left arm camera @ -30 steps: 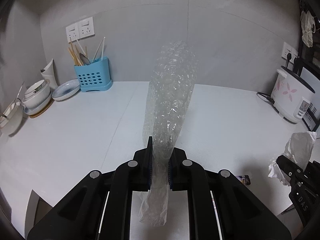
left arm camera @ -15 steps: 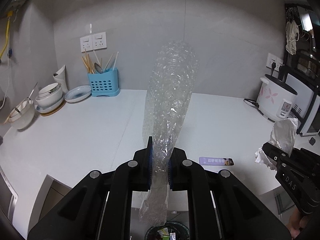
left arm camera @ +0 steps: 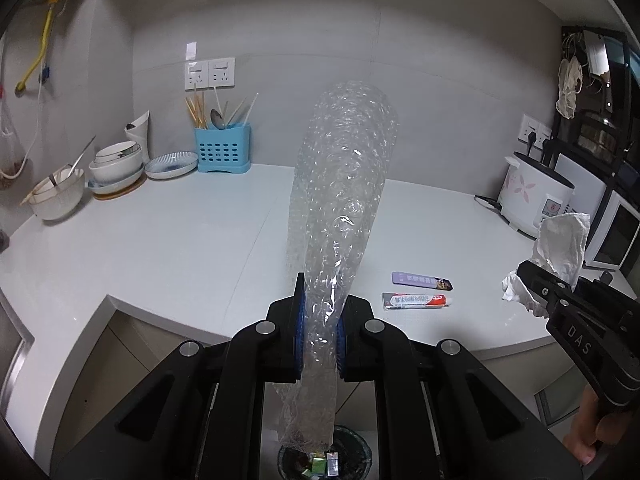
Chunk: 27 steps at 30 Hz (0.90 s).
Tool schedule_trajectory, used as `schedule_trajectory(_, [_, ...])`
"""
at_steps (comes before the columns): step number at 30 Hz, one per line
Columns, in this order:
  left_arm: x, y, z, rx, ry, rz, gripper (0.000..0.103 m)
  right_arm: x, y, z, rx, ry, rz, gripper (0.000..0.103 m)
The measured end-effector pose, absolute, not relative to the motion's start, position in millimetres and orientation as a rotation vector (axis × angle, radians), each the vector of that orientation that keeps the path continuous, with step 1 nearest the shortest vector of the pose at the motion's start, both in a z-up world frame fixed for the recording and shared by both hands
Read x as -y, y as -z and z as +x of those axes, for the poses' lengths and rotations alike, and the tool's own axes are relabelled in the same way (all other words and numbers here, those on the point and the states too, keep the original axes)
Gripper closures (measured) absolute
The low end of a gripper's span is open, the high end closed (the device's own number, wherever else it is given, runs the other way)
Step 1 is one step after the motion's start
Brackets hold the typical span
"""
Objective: Collect trash
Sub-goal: 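Carry the bubble wrap and tissue down over the wastebasket with both tools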
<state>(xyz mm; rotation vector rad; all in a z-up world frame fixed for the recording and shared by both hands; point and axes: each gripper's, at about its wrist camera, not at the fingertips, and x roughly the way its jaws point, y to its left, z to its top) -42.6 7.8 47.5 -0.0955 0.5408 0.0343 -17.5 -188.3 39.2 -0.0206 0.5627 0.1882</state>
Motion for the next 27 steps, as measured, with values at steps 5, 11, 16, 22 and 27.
schedule_trajectory(5, [-11.4, -34.0, -71.7, -0.534, -0.023, -0.128, 0.092, 188.7, -29.4, -44.9, -0.555, -0.219, -0.005, 0.086])
schedule_trajectory(11, [-9.7, -17.6, -114.3, -0.506, -0.002, -0.149, 0.092, 190.4, -13.4, -86.9, -0.521, -0.242, -0.012, 0.086])
schedule_trajectory(16, [-5.9, 4.2, -137.0, -0.503, 0.007, -0.157, 0.092, 192.0, 3.0, -117.1, -0.49, -0.246, -0.009, 0.086])
schedule_trajectory(22, [1.0, 45.7, -149.2, -0.53, 0.006, -0.182, 0.092, 192.4, 38.4, -137.9, -0.485, -0.231, 0.005, 0.086])
schedule_trajectory(27, [11.4, 84.8, -151.0, -0.553, 0.034, -0.182, 0.092, 191.4, 71.4, -144.6, -0.509, -0.247, 0.021, 0.086])
